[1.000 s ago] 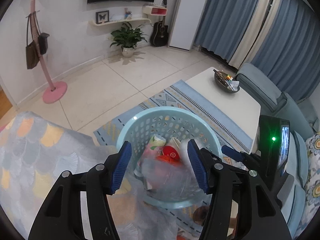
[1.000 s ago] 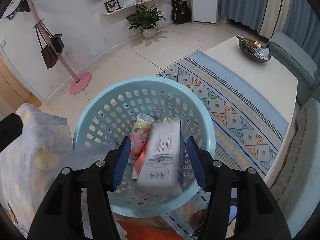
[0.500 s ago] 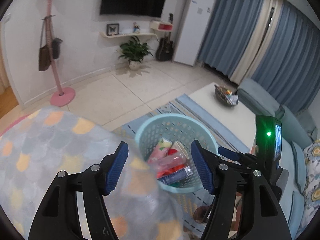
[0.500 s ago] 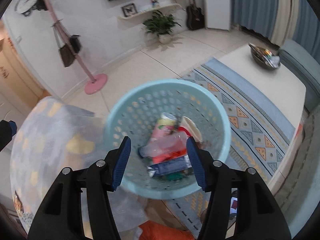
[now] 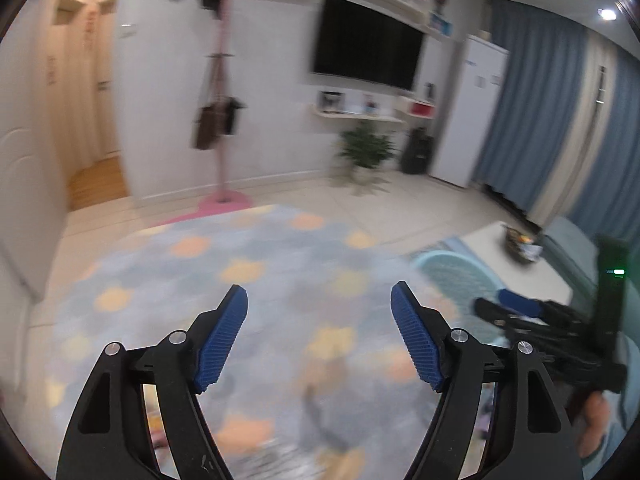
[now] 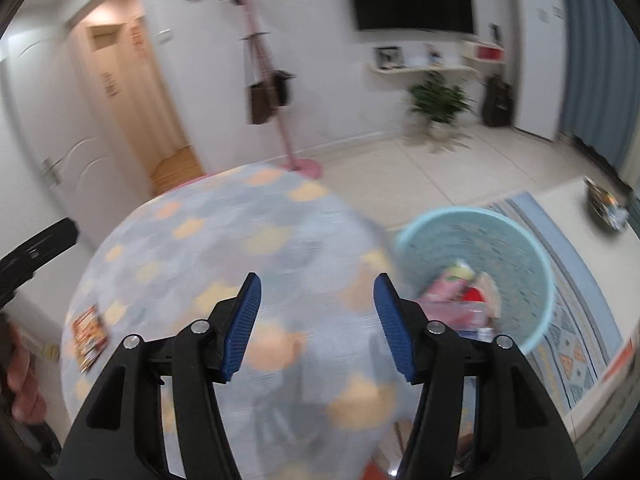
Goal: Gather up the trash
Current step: 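Return to the table and grasp the orange snack bag with the left tool, then grasp the white heart-print paper bag with the right tool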
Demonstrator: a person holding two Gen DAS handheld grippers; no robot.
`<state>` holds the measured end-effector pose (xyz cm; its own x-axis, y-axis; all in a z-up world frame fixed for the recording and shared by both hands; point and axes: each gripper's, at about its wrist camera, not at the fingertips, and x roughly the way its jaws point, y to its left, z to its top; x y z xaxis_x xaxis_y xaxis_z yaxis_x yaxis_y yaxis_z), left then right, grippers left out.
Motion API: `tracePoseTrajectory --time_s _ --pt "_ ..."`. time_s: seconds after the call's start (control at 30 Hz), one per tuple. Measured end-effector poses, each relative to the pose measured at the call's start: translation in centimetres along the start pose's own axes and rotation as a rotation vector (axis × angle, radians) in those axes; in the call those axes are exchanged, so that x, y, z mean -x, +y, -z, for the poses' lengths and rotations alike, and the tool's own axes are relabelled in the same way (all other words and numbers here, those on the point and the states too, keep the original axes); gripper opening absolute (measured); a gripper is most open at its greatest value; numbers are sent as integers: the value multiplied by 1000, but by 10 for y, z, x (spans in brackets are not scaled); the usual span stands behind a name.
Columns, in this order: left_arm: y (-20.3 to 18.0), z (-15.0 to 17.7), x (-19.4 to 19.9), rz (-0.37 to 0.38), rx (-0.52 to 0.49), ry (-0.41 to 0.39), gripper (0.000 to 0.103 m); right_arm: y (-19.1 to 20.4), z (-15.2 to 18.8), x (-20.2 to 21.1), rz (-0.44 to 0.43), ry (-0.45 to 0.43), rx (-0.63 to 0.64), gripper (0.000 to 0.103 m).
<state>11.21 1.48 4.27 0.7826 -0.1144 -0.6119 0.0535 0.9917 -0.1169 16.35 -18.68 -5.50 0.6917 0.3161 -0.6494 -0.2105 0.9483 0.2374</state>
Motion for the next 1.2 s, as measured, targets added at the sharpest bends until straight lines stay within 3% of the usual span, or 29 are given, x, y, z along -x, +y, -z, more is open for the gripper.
tracePoseTrajectory --time_s 0.23,0.37,0.57,0.7,0.9,1.0,1.1,1.17,1.2 --pt "88 38 36 -140 131 20 74 86 33 6 -118 10 158 64" --pt "128 71 42 -205 229 72 75 124 62 3 -186 46 193 66" --pt "172 123 35 -223 375 167 73 173 105 -9 -232 112 213 66" --pt "180 136 30 -194 437 184 69 189 126 -18 -182 136 221 66" --pt "172 140 17 -182 417 188 54 203 141 -31 -149 164 245 66" --pt "167 140 5 -181 400 207 39 208 146 -37 -139 178 258 67" --pt "161 140 3 -223 352 206 30 211 148 -40 -119 176 265 67" --pt "161 140 2 -243 343 204 16 213 148 -41 -108 177 270 67" --pt "161 140 3 -249 339 203 13 213 148 -42 -104 178 271 67"
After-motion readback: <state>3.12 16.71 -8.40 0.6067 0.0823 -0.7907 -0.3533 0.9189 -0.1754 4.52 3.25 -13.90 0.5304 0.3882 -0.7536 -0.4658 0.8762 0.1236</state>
